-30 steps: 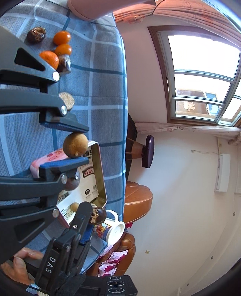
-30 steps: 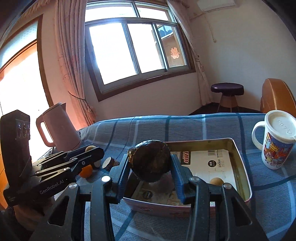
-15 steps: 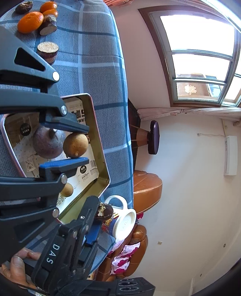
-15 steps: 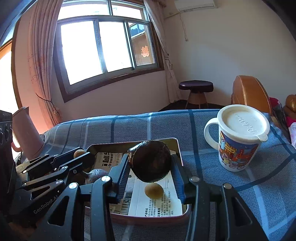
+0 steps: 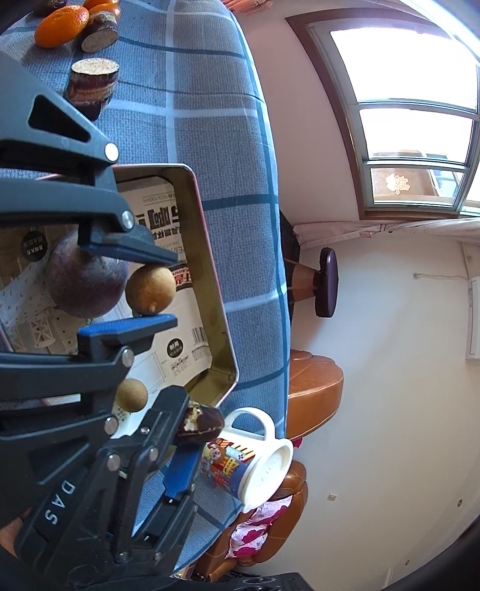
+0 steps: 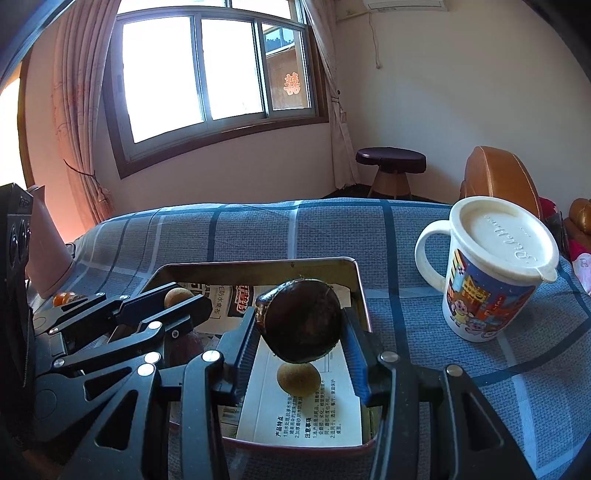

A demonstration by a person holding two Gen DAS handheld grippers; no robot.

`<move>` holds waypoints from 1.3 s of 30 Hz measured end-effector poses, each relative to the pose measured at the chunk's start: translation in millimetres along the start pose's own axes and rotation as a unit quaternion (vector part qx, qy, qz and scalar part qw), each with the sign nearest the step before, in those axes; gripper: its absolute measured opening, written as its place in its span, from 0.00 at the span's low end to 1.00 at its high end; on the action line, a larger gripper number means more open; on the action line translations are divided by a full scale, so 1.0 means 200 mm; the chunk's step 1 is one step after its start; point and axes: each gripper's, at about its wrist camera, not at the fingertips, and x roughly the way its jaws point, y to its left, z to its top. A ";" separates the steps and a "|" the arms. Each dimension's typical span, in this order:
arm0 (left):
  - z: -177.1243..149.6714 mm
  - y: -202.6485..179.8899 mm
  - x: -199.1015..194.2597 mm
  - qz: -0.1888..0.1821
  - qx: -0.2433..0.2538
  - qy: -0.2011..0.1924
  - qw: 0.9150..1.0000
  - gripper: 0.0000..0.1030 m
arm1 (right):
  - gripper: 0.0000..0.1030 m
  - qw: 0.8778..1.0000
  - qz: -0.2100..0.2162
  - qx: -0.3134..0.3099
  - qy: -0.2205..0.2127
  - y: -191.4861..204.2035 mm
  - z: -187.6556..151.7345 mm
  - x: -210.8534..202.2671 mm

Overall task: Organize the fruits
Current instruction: 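Carry both fruits over the pink tin and open both tools to release them, then withdraw both open tools from the tin toward the remaining fruits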

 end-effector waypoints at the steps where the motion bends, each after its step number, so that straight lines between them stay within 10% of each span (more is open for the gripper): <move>1: 0.00 0.00 0.00 0.001 -0.001 0.001 1.000 0.28 | 0.45 1.000 0.000 -0.001 0.003 0.01 0.00 0.01; 12: 0.02 0.01 0.03 0.000 -0.002 0.002 1.000 0.30 | 0.45 1.000 0.002 0.014 0.009 -0.02 -0.01 0.01; 26: 0.02 0.13 -0.10 0.056 -0.053 -0.054 0.996 0.93 | 0.72 0.998 0.003 0.048 -0.042 -0.08 0.02 -0.10; 39: -0.01 0.20 -0.19 0.089 -0.063 -0.074 0.991 1.00 | 0.77 0.996 -0.040 0.049 -0.066 -0.08 0.03 -0.14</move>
